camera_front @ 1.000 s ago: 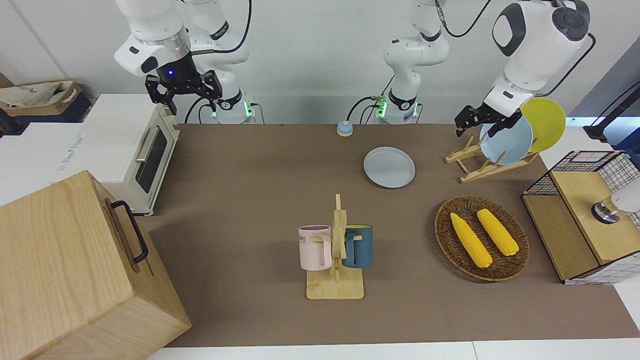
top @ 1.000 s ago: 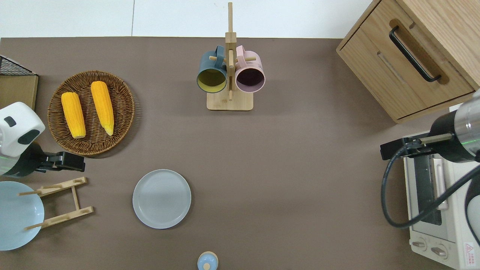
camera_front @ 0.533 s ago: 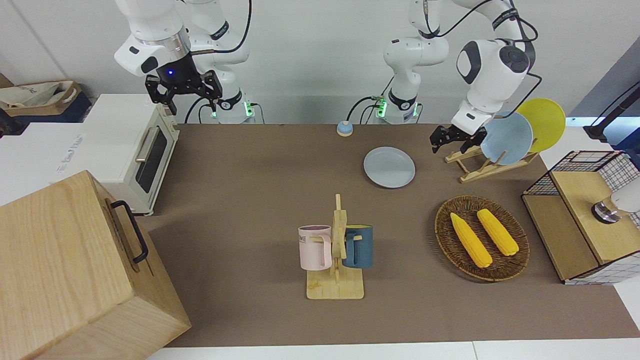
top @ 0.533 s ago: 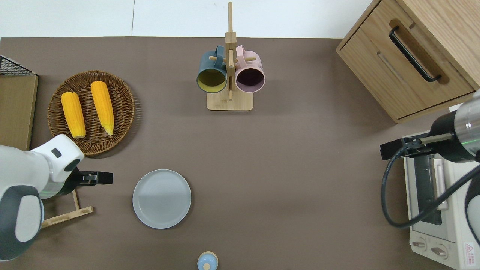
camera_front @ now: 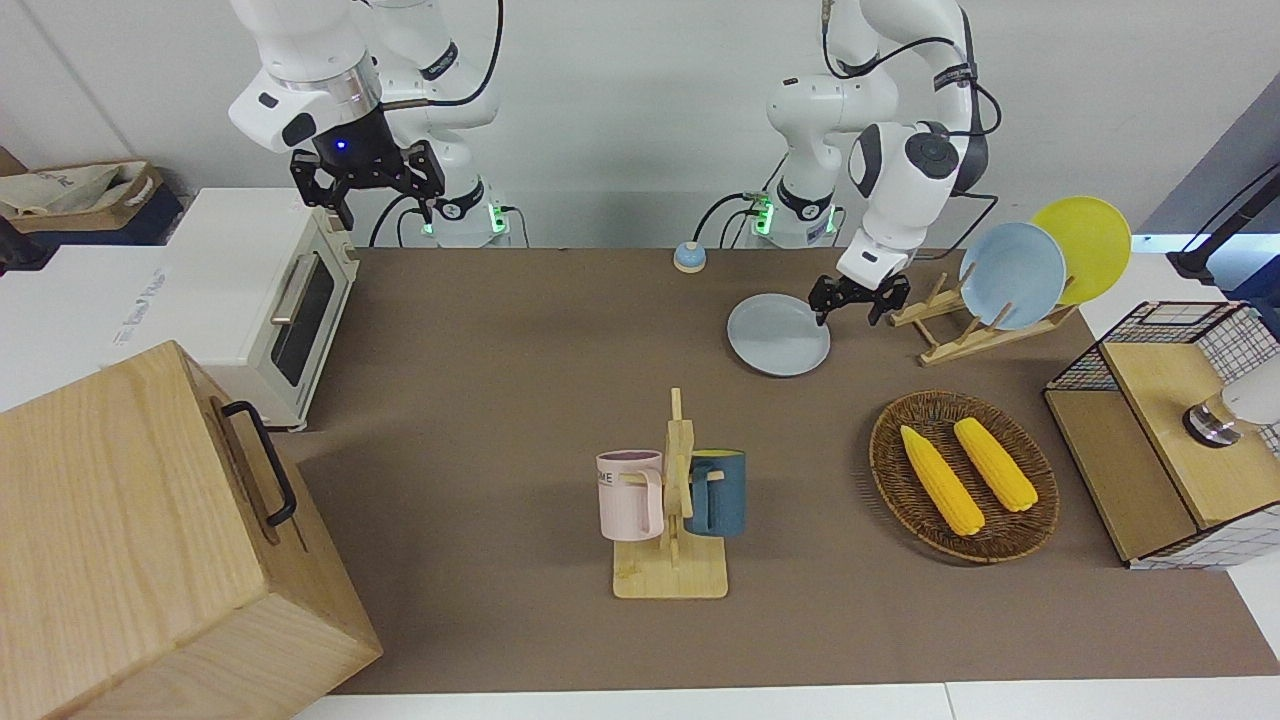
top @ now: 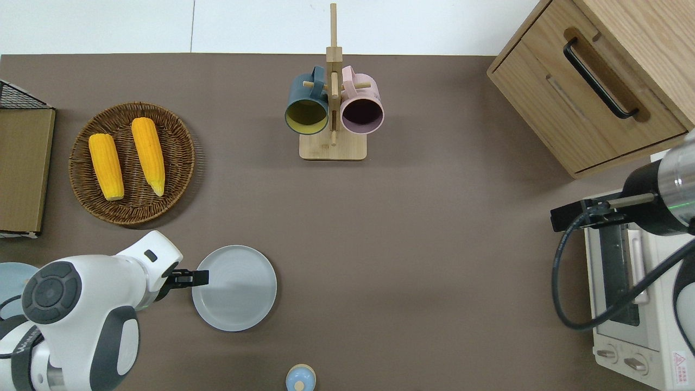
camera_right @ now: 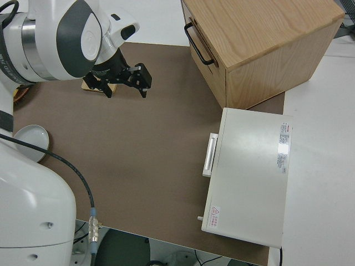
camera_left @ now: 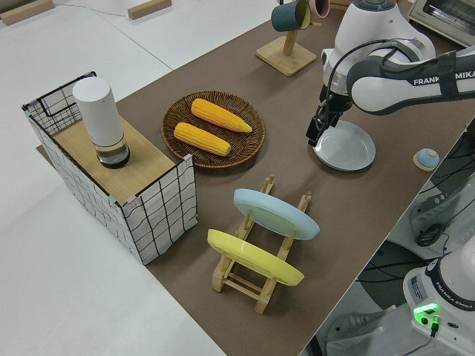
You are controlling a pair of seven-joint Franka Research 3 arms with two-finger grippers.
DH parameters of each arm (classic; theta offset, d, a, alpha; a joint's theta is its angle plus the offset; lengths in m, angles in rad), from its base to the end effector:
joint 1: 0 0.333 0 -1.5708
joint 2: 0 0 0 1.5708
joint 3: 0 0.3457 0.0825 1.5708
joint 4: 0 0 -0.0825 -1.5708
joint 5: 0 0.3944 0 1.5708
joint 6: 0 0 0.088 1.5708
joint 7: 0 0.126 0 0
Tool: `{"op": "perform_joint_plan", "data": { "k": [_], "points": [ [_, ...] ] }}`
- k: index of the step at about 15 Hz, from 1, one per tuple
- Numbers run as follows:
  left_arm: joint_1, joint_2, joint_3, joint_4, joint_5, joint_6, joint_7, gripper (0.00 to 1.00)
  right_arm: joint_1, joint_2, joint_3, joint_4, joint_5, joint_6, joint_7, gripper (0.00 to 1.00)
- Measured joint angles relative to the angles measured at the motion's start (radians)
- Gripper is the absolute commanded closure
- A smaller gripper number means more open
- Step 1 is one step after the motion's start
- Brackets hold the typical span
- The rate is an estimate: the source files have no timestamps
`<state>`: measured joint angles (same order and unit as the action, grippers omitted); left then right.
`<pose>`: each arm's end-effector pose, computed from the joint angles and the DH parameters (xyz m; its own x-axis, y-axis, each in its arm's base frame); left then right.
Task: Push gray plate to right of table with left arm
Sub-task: 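Lower the left gripper against the gray plate's edge nearest it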
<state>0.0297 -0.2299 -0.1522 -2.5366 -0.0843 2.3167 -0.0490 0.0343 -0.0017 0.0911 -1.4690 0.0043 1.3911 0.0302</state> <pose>0.4352 -0.0555 0.3585 0.9999 -0.0126 0.0063 -0.0128 -0.9995 0.0281 0.5395 0.0687 0.6693 0.9925 0.0954 -0.0762 0.0956 -0.9954 -0.0018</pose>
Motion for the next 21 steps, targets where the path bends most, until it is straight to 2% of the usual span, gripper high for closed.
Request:
{"op": "perform_joint_plan", "data": {
  "k": [3,9,10,15,16,17,21],
  "points": [
    [-0.001,0.004,-0.001,-0.048,0.0,0.047,0.0,0.01,0.0,0.0,0.0,0.0,0.0,0.0,0.0,0.017],
    [-0.007,0.04,-0.001,-0.061,0.0,0.078,0.0,0.06,0.0,0.0,0.0,0.0,0.0,0.0,0.0,0.017],
    [-0.012,0.051,-0.001,-0.061,0.0,0.086,0.0,0.14,0.0,0.0,0.0,0.0,0.0,0.0,0.0,0.017],
    [-0.021,0.086,-0.001,-0.061,0.0,0.11,0.0,0.83,0.0,0.0,0.0,0.0,0.0,0.0,0.0,0.017],
    [-0.023,0.087,-0.001,-0.061,0.0,0.11,-0.001,0.94,0.0,0.0,0.0,0.0,0.0,0.0,0.0,0.017],
    [-0.024,0.087,-0.001,-0.061,0.0,0.111,-0.001,1.0,0.0,0.0,0.0,0.0,0.0,0.0,0.0,0.017],
    [-0.024,0.087,-0.001,-0.061,0.0,0.111,-0.001,1.0,0.0,0.0,0.0,0.0,0.0,0.0,0.0,0.017]
  ]
}}
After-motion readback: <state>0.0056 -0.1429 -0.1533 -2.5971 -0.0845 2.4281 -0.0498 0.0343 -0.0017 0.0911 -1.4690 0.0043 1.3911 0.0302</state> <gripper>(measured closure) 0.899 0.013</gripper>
